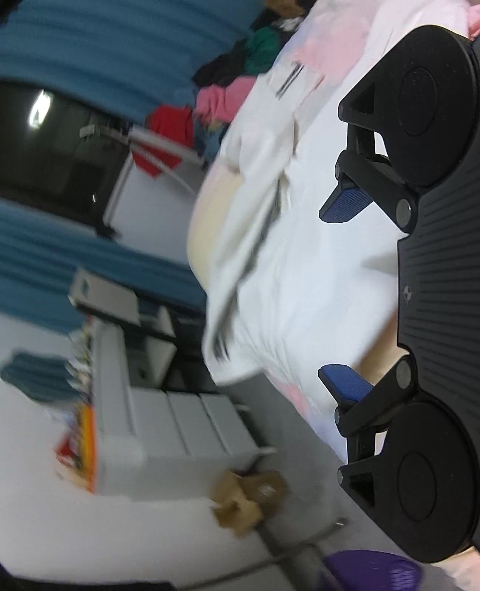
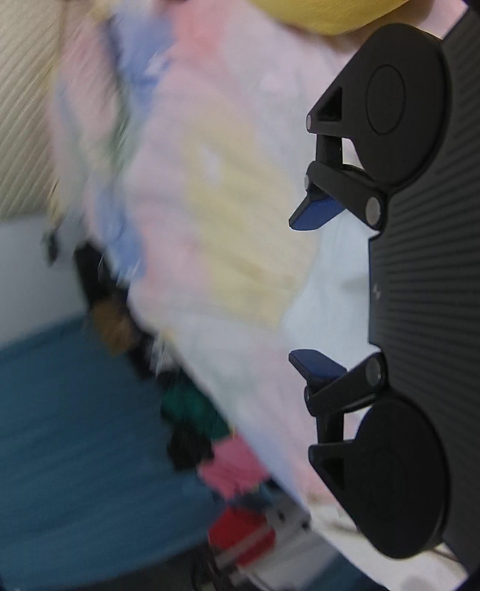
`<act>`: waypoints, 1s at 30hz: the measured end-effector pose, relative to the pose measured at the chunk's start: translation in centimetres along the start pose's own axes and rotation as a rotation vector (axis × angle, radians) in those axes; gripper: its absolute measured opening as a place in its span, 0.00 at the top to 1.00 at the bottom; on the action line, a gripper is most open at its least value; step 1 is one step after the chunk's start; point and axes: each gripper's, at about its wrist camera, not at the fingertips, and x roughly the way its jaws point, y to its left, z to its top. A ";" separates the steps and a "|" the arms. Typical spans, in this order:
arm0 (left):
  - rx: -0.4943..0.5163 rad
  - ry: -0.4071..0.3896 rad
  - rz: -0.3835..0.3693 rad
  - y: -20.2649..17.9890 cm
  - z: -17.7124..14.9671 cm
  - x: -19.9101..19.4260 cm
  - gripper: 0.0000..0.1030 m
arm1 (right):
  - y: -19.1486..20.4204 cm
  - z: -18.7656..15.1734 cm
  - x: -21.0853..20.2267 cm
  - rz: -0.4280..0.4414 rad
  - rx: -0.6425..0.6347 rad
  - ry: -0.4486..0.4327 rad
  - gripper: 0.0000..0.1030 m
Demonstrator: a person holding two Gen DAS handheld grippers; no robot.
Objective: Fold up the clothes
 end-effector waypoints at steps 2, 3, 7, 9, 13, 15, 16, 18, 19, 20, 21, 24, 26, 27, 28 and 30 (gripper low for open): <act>0.040 -0.030 -0.042 -2.3 0.0 -0.8 0.17 | 2.1 -0.2 -1.1 0.106 -0.050 -0.016 0.28; 0.058 -0.043 -0.063 -3.7 -0.1 -1.0 0.17 | 3.0 -0.4 -1.9 0.159 -0.074 -0.020 0.28; 0.137 -0.078 -0.146 -9.2 -0.5 -1.3 0.16 | 6.2 -1.8 -4.9 0.344 -0.177 -0.009 0.29; 0.170 -0.083 -0.180 -11.7 -0.8 -0.9 0.16 | 7.5 -2.5 -6.2 0.399 -0.225 -0.008 0.29; 0.229 -0.091 -0.240 -16.3 -1.5 0.3 0.16 | 8.7 -3.9 -7.5 0.495 -0.267 0.016 0.29; 0.249 -0.094 -0.262 -17.9 -1.8 1.3 0.16 | 9.1 -4.8 -7.7 0.536 -0.283 0.044 0.29; 0.253 -0.093 -0.277 -18.2 -2.0 1.7 0.16 | 9.4 -5.4 -7.7 0.556 -0.292 0.060 0.29; 0.248 -0.087 -0.317 -18.3 -2.7 3.0 0.16 | 10.1 -6.5 -7.4 0.596 -0.303 0.103 0.29; 0.245 -0.087 -0.317 -18.1 -3.1 3.7 0.16 | 10.6 -7.1 -7.0 0.616 -0.302 0.136 0.29; 0.241 -0.086 -0.315 -17.8 -3.4 4.4 0.16 | 11.2 -7.5 -6.2 0.633 -0.289 0.187 0.30; 0.232 -0.082 -0.304 -17.3 -3.8 5.1 0.16 | 11.9 -8.0 -5.5 0.649 -0.276 0.238 0.33; 0.190 -0.054 -0.291 -15.8 -4.1 7.4 0.16 | 14.6 -9.3 -2.3 0.670 -0.212 0.390 0.33; 0.179 -0.063 -0.273 -14.8 -4.1 8.6 0.16 | 16.8 -10.4 0.1 0.683 -0.137 0.472 0.33; 0.181 -0.078 -0.261 -14.4 -4.0 9.0 0.16 | 18.0 -11.2 1.7 0.674 -0.090 0.504 0.33; 0.183 -0.093 -0.248 -13.9 -3.8 9.5 0.16 | 19.2 -11.9 3.2 0.666 -0.044 0.535 0.33; 0.172 -0.119 -0.227 -13.0 -3.5 10.5 0.16 | 21.8 -13.5 6.2 0.642 0.016 0.562 0.33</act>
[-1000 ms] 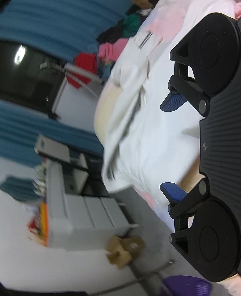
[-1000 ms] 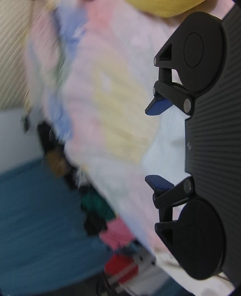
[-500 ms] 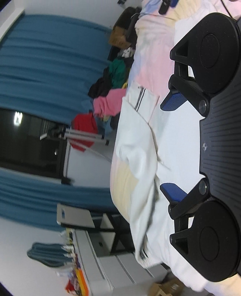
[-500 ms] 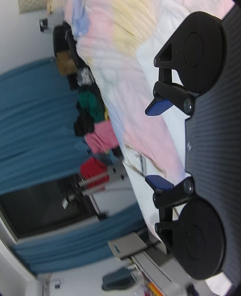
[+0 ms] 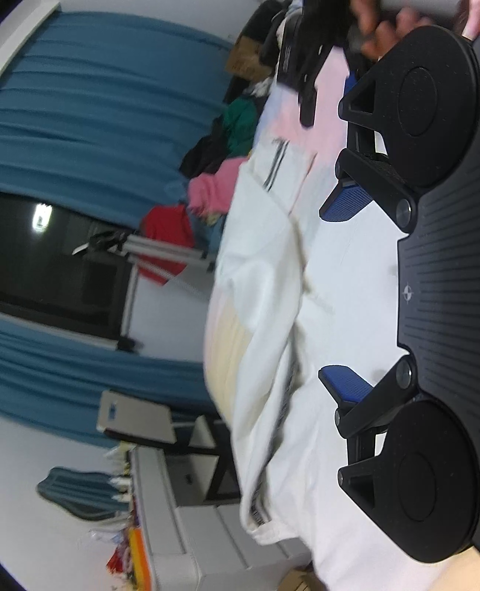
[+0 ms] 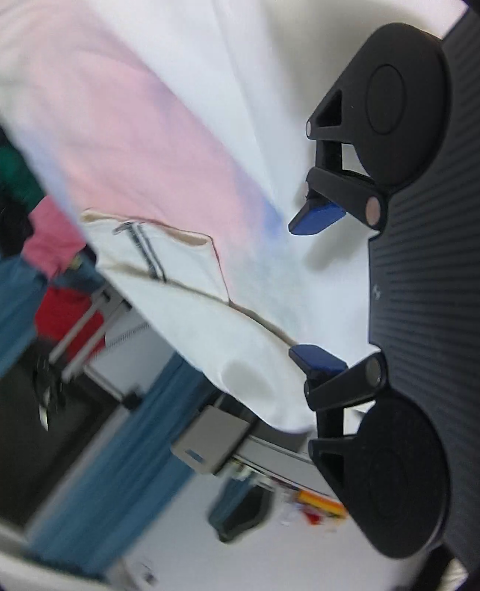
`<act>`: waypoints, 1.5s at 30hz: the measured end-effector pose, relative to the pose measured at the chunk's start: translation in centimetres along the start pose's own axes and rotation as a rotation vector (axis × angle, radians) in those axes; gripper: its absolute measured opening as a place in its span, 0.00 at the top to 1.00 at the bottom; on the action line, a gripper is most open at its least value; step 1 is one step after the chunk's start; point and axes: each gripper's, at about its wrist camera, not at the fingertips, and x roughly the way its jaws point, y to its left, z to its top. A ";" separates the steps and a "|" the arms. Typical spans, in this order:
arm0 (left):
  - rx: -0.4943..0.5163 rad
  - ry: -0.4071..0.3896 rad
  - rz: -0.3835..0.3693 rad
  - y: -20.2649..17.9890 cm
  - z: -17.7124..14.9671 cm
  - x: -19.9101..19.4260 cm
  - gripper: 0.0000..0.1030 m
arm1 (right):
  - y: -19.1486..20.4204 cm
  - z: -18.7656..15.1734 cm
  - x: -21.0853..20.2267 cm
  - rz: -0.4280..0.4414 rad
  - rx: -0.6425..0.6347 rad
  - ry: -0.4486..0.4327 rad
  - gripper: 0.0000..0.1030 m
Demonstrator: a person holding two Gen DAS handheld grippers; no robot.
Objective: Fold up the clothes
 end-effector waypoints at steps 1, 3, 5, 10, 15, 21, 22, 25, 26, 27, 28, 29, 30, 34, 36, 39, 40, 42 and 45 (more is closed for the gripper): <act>-0.012 -0.011 0.009 0.6 0.0 0.5 0.16 | 0.2 0.2 2.2 -0.006 0.024 -0.003 0.33; -0.065 -0.003 -0.014 1.9 -0.1 2.0 0.16 | 0.1 0.8 6.4 -0.025 0.084 -0.019 0.33; -0.117 0.005 -0.037 3.1 -0.3 3.5 0.16 | -0.5 1.4 9.8 -0.041 0.145 -0.051 0.33; -0.141 0.050 -0.068 3.7 -1.6 6.9 0.16 | -1.0 3.2 14.5 -0.082 0.224 -0.185 0.36; -0.154 0.067 -0.096 3.9 -2.2 8.6 0.16 | -1.6 6.1 15.5 -0.212 0.250 -0.230 0.89; -0.143 0.068 -0.092 3.5 -2.0 8.5 0.16 | -0.6 11.2 10.1 -0.260 0.076 -0.313 0.90; -0.143 0.067 -0.089 3.4 -1.9 8.4 0.16 | -0.2 13.0 8.6 -0.282 0.055 -0.325 0.90; -0.134 0.056 -0.086 3.2 -1.7 7.8 0.16 | 0.8 18.2 3.9 -0.356 -0.013 -0.362 0.90; -0.130 0.050 -0.088 3.2 -1.6 7.6 0.16 | 1.2 20.1 2.2 -0.400 -0.045 -0.378 0.90; -0.124 0.045 -0.090 3.1 -1.5 7.3 0.16 | 1.6 22.2 0.9 -0.448 -0.072 -0.384 0.90; -0.121 0.041 -0.091 3.1 -1.5 7.2 0.16 | 1.8 24.1 -0.6 -0.482 -0.083 -0.386 0.90; -0.119 0.037 -0.092 3.0 -1.4 7.0 0.16 | 1.7 25.6 -2.4 -0.481 -0.072 -0.400 0.90; -0.118 0.036 -0.095 3.0 -1.4 6.9 0.16 | 1.7 27.1 -4.2 -0.481 -0.060 -0.413 0.90; -0.107 0.044 -0.099 3.0 -1.4 6.9 0.16 | 0.6 28.5 -9.3 -0.488 -0.179 -0.486 0.90; -0.104 0.054 -0.103 3.0 -1.5 7.1 0.16 | -2.6 27.2 -9.7 -0.501 -0.148 -0.463 0.90; -0.114 0.077 -0.112 3.2 -1.6 7.4 0.16 | -9.2 23.8 -9.0 -0.556 -0.053 -0.406 0.90; -0.114 0.080 -0.114 3.2 -1.7 7.4 0.16 | -11.5 22.4 -8.4 -0.574 -0.029 -0.390 0.90; -0.111 0.077 -0.113 3.2 -1.8 7.3 0.16 | -15.8 19.1 -7.3 -0.605 0.030 -0.361 0.90; -0.106 0.076 -0.108 3.0 -1.8 7.3 0.16 | -20.6 15.3 -6.7 -0.588 0.123 -0.351 0.90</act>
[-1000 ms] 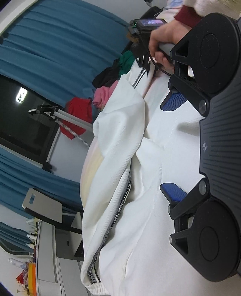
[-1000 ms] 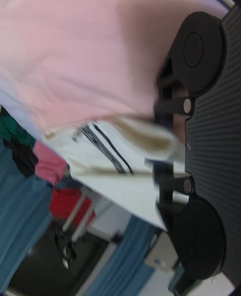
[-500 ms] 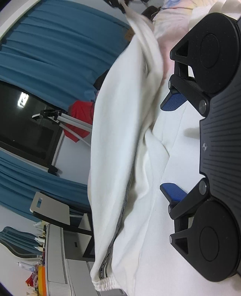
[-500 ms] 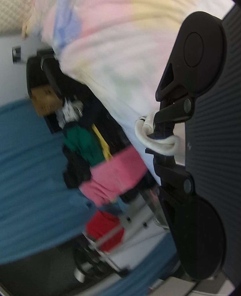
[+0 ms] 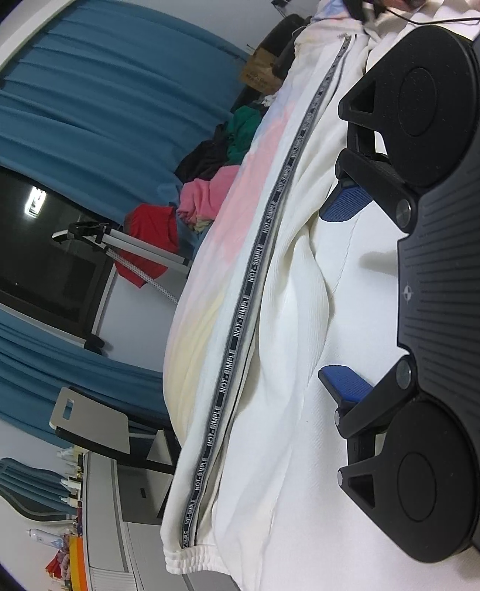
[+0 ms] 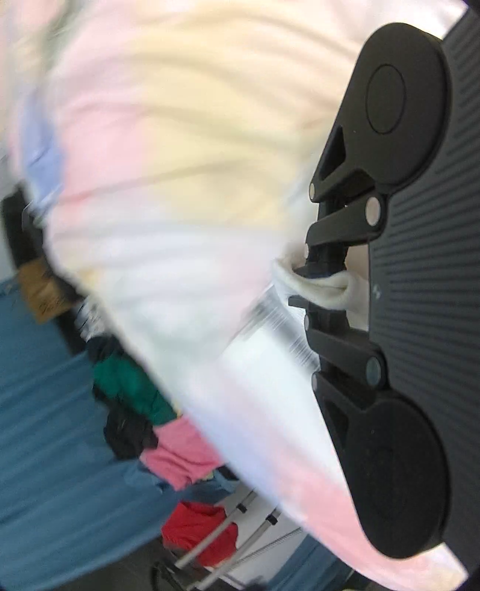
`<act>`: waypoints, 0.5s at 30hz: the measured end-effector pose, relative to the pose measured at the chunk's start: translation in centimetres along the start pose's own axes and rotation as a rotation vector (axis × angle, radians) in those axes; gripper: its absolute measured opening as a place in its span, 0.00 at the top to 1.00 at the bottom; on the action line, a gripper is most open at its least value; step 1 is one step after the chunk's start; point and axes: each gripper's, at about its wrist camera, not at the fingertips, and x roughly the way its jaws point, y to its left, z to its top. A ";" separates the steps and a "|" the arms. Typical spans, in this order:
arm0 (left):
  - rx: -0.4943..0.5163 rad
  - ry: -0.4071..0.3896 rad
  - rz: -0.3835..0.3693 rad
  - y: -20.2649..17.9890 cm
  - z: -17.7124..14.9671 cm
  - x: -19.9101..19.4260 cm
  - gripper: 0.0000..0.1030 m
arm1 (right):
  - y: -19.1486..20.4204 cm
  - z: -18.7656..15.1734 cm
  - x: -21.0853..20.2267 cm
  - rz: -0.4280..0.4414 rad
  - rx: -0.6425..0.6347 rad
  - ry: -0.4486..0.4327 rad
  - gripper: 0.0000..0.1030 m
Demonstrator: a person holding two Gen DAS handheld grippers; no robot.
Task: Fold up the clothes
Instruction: 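Grasp the sweatpants edge with the right gripper and straighten the leg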
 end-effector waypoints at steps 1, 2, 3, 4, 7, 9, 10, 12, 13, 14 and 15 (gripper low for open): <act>0.004 0.002 0.001 -0.1 0.0 0.0 0.16 | -0.9 -0.5 0.2 0.009 0.022 0.004 0.90; 0.007 0.004 0.003 -0.1 0.0 0.1 0.16 | -1.2 -0.7 0.3 0.014 0.029 0.003 0.90; 0.012 0.005 0.006 -0.1 0.0 0.1 0.16 | -1.4 -0.6 0.3 0.017 0.031 0.001 0.90; 0.017 0.006 0.009 -0.2 0.0 0.0 0.16 | -0.9 -0.1 0.1 0.019 0.016 -0.009 0.90; 0.024 0.002 0.012 -0.1 0.1 -0.1 0.16 | 1.2 2.7 -1.8 0.071 -0.048 -0.100 0.90; 0.027 -0.001 0.012 -0.2 0.1 -0.2 0.16 | 2.8 4.5 -3.2 0.116 -0.090 -0.161 0.90; 0.028 -0.001 0.011 -0.2 0.2 -0.3 0.16 | 3.6 5.4 -3.9 0.138 -0.111 -0.192 0.90; 0.036 -0.002 0.010 -0.3 0.2 -0.5 0.16 | 4.3 6.2 -4.5 0.153 -0.143 -0.224 0.90; 0.041 -0.002 0.009 -0.3 0.2 -0.6 0.16 | 4.1 6.0 -4.1 0.140 -0.148 -0.217 0.90; 0.047 -0.005 0.010 -0.4 0.3 -0.7 0.16 | 3.7 5.7 -3.6 0.124 -0.151 -0.206 0.90; 0.054 -0.007 0.011 -0.5 0.4 -0.8 0.16 | 2.8 5.1 -2.8 0.099 -0.146 -0.183 0.90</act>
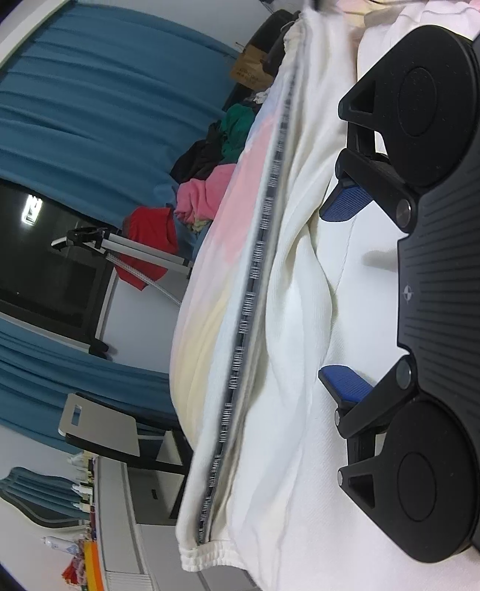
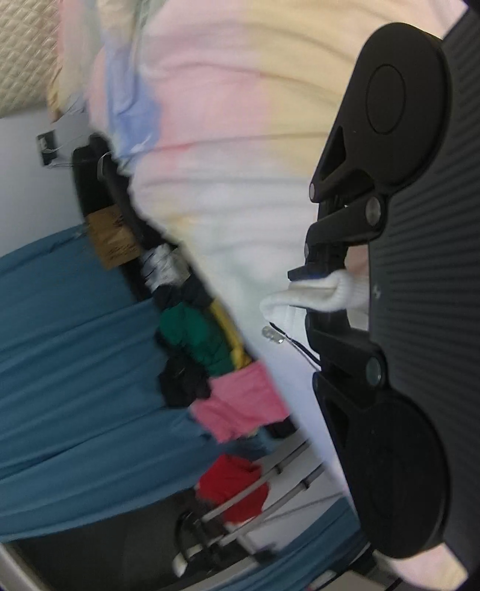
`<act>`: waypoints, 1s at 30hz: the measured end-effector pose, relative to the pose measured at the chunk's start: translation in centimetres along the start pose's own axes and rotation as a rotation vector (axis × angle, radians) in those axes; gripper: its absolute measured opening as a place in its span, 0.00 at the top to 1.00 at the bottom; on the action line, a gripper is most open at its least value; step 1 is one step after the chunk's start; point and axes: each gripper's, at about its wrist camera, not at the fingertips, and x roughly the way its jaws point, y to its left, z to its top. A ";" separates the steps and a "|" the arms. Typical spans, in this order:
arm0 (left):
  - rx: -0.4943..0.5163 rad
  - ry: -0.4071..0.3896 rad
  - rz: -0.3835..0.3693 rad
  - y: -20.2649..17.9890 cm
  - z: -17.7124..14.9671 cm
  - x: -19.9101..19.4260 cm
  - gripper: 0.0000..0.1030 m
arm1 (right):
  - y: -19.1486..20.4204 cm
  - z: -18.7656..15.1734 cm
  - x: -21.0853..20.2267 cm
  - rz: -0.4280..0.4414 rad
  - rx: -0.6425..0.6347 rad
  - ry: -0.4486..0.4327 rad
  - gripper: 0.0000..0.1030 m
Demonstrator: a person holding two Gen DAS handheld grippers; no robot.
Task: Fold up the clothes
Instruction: 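Release the sweatpants edge with the right gripper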
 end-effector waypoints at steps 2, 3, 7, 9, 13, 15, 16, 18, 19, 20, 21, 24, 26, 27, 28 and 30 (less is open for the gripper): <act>0.013 -0.010 0.004 -0.2 0.2 -0.4 0.16 | -1.6 -2.3 1.4 -0.051 0.010 0.070 0.89; 0.019 -0.019 0.006 -0.3 0.3 -0.7 0.16 | -2.3 -3.4 1.9 -0.070 0.014 0.104 0.89; 0.043 -0.041 0.009 -0.7 0.6 -1.4 0.16 | -3.2 -5.1 1.3 -0.085 0.020 0.119 0.82; 0.059 -0.047 0.009 -1.0 0.8 -1.6 0.16 | -2.3 -4.6 0.3 -0.121 -0.022 0.112 0.67; 0.086 -0.059 -0.004 -1.9 0.7 -2.5 0.16 | -0.4 -3.4 -3.9 -0.114 -0.094 0.054 0.28; 0.095 -0.067 -0.013 -2.3 0.7 -3.3 0.16 | 0.8 -3.2 -6.6 -0.079 -0.131 0.023 0.27; 0.091 -0.069 -0.019 -2.4 0.7 -3.7 0.16 | 1.5 -3.2 -8.0 -0.043 -0.143 0.026 0.28; 0.073 -0.070 -0.041 -2.5 0.7 -4.7 0.16 | 3.2 -3.4 -10.3 0.011 -0.173 0.050 0.28; 0.071 -0.074 -0.045 -2.5 0.7 -5.3 0.16 | 4.1 -4.0 -12.0 0.028 -0.198 0.058 0.28; 0.069 -0.079 -0.050 -2.6 0.7 -5.9 0.16 | 4.9 -4.6 -13.7 0.046 -0.227 0.067 0.28; 0.074 -0.085 -0.052 -2.7 0.6 -6.7 0.16 | 5.8 -5.3 -15.4 0.064 -0.254 0.075 0.28; 0.097 -0.102 -0.050 -3.2 0.2 -8.9 0.15 | 7.6 -7.8 -20.2 0.150 -0.321 0.088 0.28; 0.096 -0.104 -0.048 -3.2 -0.3 -10.3 0.12 | 8.7 -9.1 -23.2 0.215 -0.357 0.093 0.28; 0.092 -0.104 -0.049 -3.2 -0.6 -11.0 0.06 | 8.7 -9.6 -24.3 0.246 -0.356 0.089 0.28; 0.092 -0.104 -0.046 -3.3 -0.9 -11.4 0.04 | 8.6 -10.1 -25.3 0.277 -0.355 0.085 0.28; 0.102 -0.091 -0.026 -3.5 -1.4 -12.1 0.04 | 8.3 -10.9 -26.6 0.324 -0.360 0.092 0.28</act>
